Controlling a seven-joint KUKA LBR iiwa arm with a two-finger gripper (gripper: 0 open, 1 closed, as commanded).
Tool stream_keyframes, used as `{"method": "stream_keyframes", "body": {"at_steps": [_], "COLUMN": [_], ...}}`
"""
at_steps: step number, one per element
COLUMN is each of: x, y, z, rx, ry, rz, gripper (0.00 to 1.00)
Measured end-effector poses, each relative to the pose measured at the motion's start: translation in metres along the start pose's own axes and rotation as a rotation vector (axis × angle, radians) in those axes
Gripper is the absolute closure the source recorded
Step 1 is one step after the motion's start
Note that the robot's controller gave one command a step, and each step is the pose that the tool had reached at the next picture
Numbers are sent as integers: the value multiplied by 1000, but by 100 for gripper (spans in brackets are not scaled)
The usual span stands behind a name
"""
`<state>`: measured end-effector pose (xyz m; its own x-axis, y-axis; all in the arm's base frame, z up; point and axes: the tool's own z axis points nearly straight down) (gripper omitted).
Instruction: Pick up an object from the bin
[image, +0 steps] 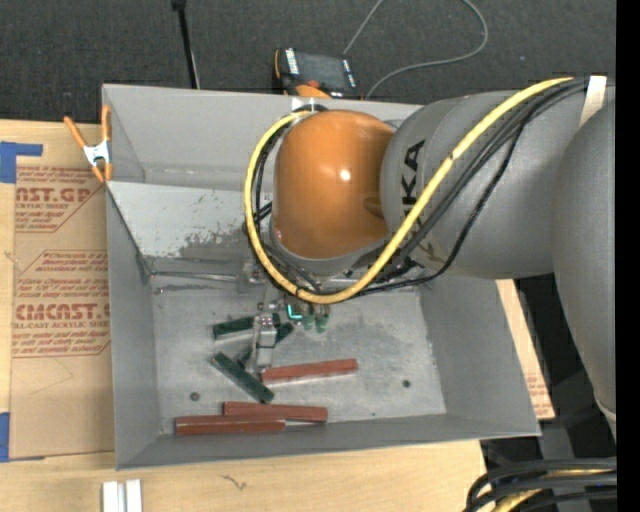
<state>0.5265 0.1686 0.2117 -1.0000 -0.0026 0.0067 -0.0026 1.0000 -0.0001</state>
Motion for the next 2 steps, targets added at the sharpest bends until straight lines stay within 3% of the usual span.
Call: {"method": "stream_keyframes", "body": {"at_steps": [1,2], "x": [-33,-57], "y": [-10,-38], "z": [133,141], "rx": [1,1], "ry": [-2,-10], "rz": [-102,-694], "gripper": [0,0]}}
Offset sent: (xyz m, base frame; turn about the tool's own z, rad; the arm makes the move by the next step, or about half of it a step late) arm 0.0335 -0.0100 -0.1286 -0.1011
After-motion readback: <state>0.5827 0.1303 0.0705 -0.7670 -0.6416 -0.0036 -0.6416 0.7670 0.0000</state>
